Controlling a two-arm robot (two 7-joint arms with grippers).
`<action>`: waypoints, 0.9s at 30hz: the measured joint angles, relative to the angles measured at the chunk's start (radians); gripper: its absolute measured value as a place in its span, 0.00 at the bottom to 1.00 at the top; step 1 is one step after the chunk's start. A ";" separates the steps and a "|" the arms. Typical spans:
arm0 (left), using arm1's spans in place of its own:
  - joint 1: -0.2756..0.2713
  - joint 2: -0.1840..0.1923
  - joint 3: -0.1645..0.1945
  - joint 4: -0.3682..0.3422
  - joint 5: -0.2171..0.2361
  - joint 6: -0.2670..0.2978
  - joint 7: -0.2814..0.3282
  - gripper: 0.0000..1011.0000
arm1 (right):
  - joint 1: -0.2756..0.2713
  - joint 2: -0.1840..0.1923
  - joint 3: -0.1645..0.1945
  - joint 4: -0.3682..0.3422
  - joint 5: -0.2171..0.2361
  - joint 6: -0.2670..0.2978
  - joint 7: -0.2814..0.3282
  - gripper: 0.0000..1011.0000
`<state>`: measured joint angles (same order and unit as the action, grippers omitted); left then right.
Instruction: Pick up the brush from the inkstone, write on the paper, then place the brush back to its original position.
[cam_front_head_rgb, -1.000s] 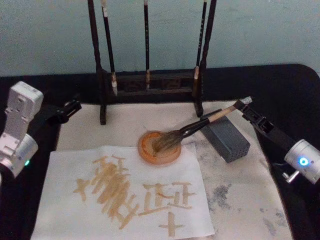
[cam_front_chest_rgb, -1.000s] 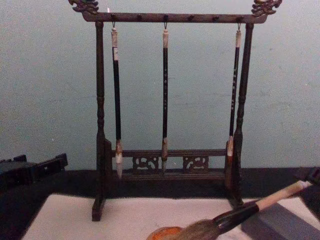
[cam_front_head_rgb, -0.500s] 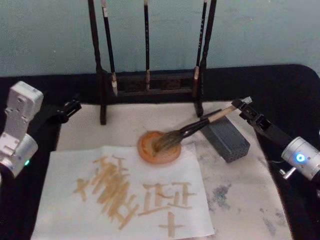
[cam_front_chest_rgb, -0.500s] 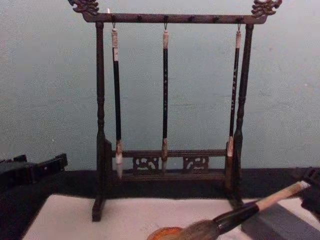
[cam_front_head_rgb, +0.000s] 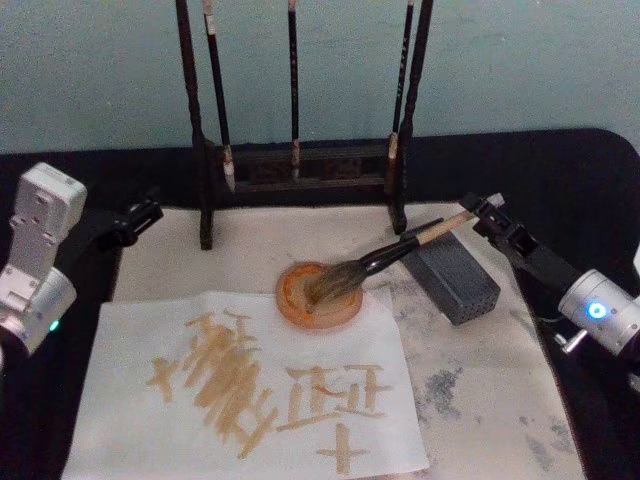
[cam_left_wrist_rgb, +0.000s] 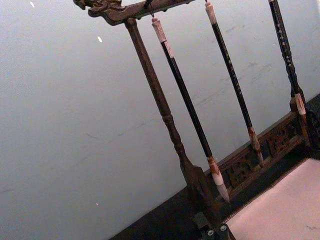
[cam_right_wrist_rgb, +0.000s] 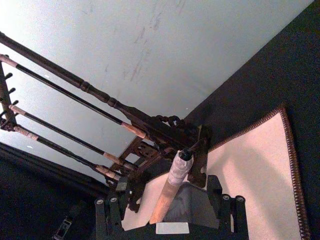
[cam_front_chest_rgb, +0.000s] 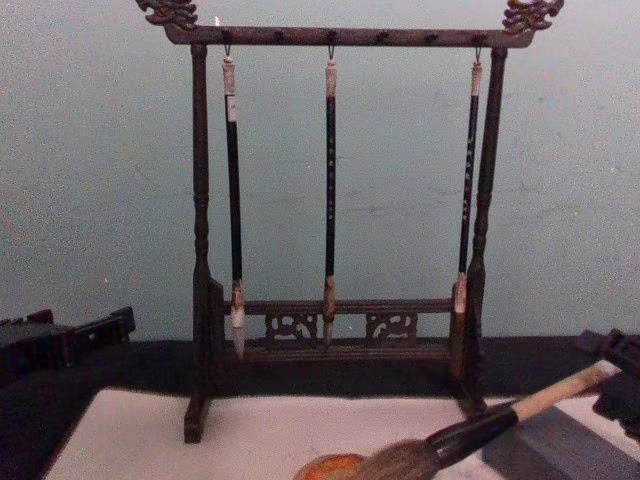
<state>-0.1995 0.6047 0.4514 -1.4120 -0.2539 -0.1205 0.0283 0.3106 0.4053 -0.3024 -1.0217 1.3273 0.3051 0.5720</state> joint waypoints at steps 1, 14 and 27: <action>0.000 0.000 0.000 0.000 0.000 0.000 0.000 0.99 | 0.001 0.000 -0.001 0.002 0.002 0.001 0.000 0.99; 0.000 0.000 0.000 0.000 0.000 0.000 0.000 0.99 | 0.027 -0.001 -0.028 0.040 0.046 0.020 0.018 0.99; 0.000 0.000 0.000 0.000 0.000 0.000 0.000 0.99 | 0.040 0.000 -0.046 0.061 0.066 0.027 0.027 0.99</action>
<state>-0.1995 0.6047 0.4514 -1.4119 -0.2539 -0.1206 0.0283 0.3510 0.4053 -0.3481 -0.9611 1.3936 0.3320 0.5995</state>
